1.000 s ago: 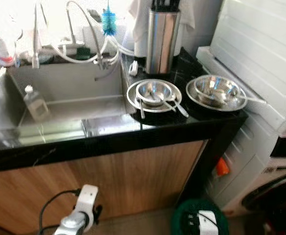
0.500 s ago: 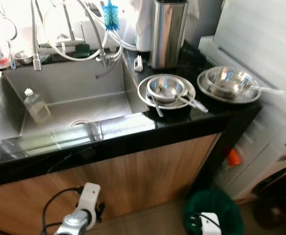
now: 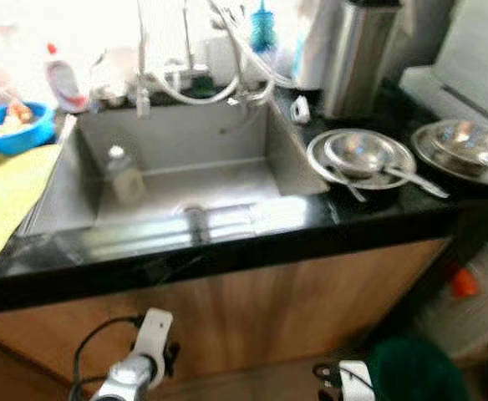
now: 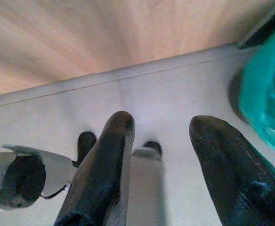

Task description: Kitchen organization

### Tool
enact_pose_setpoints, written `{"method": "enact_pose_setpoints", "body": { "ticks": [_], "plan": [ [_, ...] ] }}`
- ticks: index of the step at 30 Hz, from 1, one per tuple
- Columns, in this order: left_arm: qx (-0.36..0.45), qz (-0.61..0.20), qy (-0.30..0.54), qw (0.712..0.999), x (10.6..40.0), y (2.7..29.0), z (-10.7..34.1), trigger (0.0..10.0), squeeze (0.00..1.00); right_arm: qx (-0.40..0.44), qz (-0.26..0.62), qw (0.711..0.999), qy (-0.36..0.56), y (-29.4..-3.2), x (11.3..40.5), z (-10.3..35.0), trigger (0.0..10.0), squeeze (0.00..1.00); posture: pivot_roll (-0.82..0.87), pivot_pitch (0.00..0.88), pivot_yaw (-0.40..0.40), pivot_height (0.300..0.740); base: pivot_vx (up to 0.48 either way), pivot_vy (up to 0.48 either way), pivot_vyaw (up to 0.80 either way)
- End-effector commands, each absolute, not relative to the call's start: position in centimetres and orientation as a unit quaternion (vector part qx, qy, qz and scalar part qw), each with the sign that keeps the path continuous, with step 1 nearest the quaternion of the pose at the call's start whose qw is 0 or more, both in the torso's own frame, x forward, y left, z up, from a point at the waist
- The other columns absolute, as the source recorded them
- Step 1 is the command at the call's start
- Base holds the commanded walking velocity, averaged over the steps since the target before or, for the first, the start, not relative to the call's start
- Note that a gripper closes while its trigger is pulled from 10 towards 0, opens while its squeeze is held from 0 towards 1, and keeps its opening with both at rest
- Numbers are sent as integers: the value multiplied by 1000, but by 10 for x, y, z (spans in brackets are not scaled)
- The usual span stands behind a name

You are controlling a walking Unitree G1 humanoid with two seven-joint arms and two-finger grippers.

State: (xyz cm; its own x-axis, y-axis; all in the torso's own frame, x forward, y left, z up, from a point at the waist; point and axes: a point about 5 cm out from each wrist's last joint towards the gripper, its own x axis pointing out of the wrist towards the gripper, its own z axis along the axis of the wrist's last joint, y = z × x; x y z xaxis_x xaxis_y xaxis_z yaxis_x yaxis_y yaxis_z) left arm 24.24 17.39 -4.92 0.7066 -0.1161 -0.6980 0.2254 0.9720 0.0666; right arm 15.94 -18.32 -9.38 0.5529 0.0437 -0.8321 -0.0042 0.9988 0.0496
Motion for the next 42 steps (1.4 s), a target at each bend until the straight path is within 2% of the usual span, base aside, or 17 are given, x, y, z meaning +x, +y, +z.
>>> {"method": "enact_pose_setpoints", "body": {
  "ticks": [1,12,38,42],
  "plan": [
    [80,-93,385,915,236,176,-54,10000,0,17,15,878,478,-183,158,-94,10000,0,-62,0,10,740,0,0,800],
    [80,-93,388,913,235,176,-55,10000,0,12,18,877,481,-183,158,-95,10000,0,-61,0,10,740,0,0,800],
    [85,-109,388,911,233,171,-56,10000,0,23,4,876,481,-183,157,-95,10000,0,-68,0,14,740,0,0,0],
    [88,-112,387,911,233,171,-56,10000,0,7,17,875,484,-183,158,-95,10000,0,-69,0,15,740,0,-295,0]
  ]
}}
